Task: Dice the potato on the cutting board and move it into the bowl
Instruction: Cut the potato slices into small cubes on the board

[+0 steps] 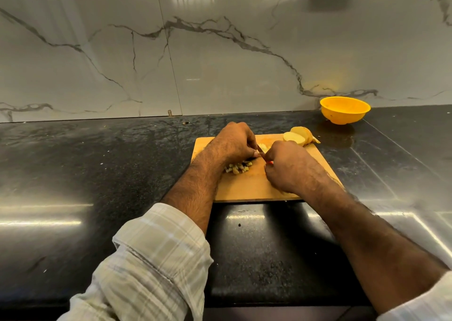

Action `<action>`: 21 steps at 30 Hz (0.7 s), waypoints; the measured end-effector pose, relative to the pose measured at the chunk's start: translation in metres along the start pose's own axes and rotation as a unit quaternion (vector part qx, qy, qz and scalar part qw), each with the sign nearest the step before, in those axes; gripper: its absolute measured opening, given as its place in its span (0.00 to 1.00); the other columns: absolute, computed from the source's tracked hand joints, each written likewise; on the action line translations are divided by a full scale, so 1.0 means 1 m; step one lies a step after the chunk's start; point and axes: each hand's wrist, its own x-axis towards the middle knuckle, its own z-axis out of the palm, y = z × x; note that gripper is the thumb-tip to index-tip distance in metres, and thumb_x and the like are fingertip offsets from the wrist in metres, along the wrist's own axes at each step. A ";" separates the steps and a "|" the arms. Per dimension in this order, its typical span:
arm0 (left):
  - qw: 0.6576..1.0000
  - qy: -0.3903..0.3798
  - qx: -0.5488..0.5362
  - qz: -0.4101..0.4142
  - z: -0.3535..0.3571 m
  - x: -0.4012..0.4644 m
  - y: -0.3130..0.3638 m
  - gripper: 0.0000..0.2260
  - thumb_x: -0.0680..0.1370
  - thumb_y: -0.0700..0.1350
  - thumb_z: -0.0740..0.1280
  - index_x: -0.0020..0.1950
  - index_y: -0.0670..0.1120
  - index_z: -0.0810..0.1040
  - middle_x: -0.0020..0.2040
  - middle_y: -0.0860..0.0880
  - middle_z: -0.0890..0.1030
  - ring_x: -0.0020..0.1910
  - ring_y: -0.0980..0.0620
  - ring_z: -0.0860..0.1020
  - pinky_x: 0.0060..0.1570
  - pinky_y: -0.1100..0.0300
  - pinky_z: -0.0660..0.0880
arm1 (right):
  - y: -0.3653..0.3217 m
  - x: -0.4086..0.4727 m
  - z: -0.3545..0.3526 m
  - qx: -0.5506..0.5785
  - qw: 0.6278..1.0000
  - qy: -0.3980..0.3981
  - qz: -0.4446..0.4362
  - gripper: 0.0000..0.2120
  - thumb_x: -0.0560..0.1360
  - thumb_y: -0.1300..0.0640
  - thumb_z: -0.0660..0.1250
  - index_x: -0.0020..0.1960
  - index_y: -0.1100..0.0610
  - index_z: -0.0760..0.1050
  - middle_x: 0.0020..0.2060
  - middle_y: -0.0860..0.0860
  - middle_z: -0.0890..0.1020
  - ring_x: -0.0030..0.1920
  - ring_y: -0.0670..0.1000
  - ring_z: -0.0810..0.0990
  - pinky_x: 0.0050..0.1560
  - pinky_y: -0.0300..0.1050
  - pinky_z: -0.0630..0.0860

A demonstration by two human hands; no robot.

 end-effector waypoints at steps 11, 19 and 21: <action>1.000 0.002 0.015 0.007 -0.001 0.001 -0.005 0.07 0.76 0.44 0.79 0.53 0.48 0.88 0.55 0.50 0.85 0.54 0.54 0.82 0.60 0.53 0.82 | 0.004 0.011 0.000 0.050 0.998 0.037 -0.008 0.18 0.81 0.54 0.70 0.70 0.53 0.80 0.62 0.52 0.83 0.56 0.53 0.81 0.57 0.49 0.83; 1.000 0.011 -0.017 0.012 -0.006 -0.002 -0.007 0.04 0.74 0.42 0.80 0.47 0.47 0.89 0.45 0.53 0.87 0.48 0.57 0.84 0.56 0.53 0.84 | 0.007 -0.002 0.001 0.041 0.999 0.026 -0.021 0.18 0.80 0.52 0.71 0.70 0.50 0.80 0.60 0.51 0.83 0.53 0.52 0.81 0.54 0.49 0.84; 1.000 0.012 -0.027 -0.001 -0.006 -0.002 -0.006 0.03 0.74 0.41 0.80 0.47 0.47 0.89 0.45 0.52 0.87 0.48 0.56 0.84 0.56 0.53 0.84 | 0.000 -0.002 0.000 0.023 1.000 0.011 -0.011 0.19 0.80 0.53 0.72 0.70 0.52 0.79 0.60 0.52 0.82 0.54 0.53 0.80 0.56 0.50 0.83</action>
